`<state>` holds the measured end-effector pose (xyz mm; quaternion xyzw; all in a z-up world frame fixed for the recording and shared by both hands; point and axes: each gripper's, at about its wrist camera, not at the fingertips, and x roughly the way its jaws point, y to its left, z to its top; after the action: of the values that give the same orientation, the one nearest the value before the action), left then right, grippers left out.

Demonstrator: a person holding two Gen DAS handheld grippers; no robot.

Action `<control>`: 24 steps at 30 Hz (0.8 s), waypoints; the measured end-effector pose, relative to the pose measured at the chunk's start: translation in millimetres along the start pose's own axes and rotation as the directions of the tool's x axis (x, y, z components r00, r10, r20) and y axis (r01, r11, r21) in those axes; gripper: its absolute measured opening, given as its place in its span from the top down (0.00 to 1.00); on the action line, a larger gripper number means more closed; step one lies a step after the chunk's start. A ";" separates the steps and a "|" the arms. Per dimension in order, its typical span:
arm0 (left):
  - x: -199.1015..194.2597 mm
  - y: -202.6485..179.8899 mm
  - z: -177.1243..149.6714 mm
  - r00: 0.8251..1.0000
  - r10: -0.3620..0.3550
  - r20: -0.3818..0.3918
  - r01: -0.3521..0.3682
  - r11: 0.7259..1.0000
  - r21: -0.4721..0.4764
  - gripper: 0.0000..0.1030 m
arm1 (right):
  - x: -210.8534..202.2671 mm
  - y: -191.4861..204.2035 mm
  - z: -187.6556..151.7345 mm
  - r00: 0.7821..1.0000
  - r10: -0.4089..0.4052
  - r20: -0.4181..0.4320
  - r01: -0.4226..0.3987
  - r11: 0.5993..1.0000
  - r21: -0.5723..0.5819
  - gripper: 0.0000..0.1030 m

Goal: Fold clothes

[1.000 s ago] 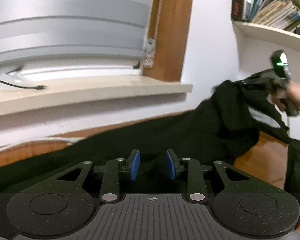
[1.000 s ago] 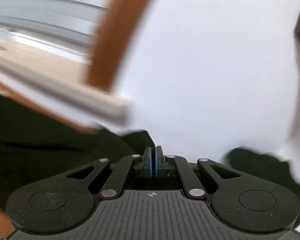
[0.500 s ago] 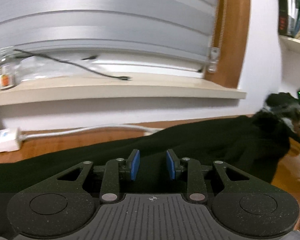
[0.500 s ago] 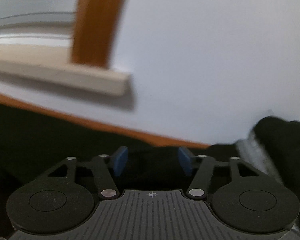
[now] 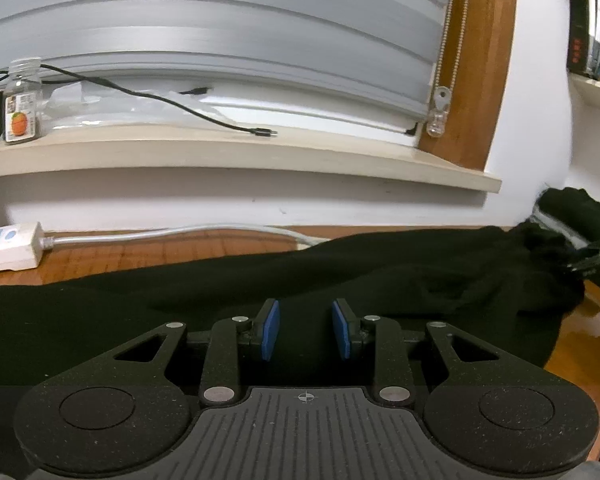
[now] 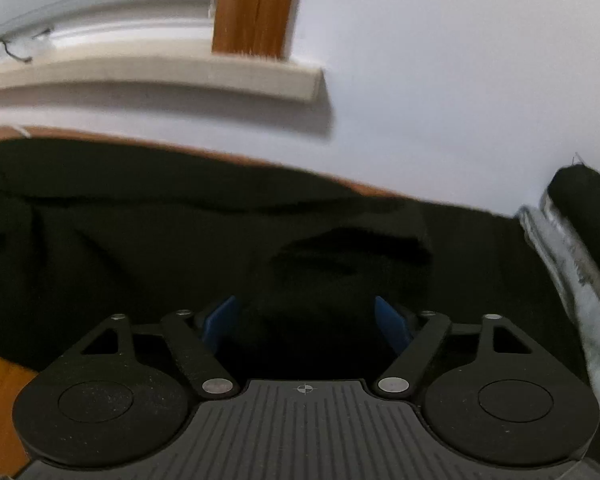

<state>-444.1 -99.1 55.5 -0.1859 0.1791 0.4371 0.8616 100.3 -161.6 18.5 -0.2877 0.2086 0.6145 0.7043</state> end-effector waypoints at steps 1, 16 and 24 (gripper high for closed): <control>-1.0 -0.8 -0.3 1.000 0.001 0.000 -0.001 1.000 0.002 0.69 | 0.1 -4.1 -0.7 1.000 0.014 -0.004 -0.014 1.000 0.013 0.82; -78.8 29.8 -22.5 0.990 0.137 0.031 -0.134 0.988 -0.073 0.69 | -40.8 -37.6 11.3 0.921 -0.337 0.196 0.291 0.929 0.230 0.43; -170.9 65.3 -54.0 0.951 0.303 0.062 -0.292 0.946 -0.143 0.52 | -13.3 149.3 69.5 0.950 0.209 0.231 -0.199 0.978 -0.068 0.43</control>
<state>-600.1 -206.3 78.5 -0.1950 0.1399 0.5805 0.7781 -53.1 -113.7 56.8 -0.2047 0.1384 0.7182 0.6505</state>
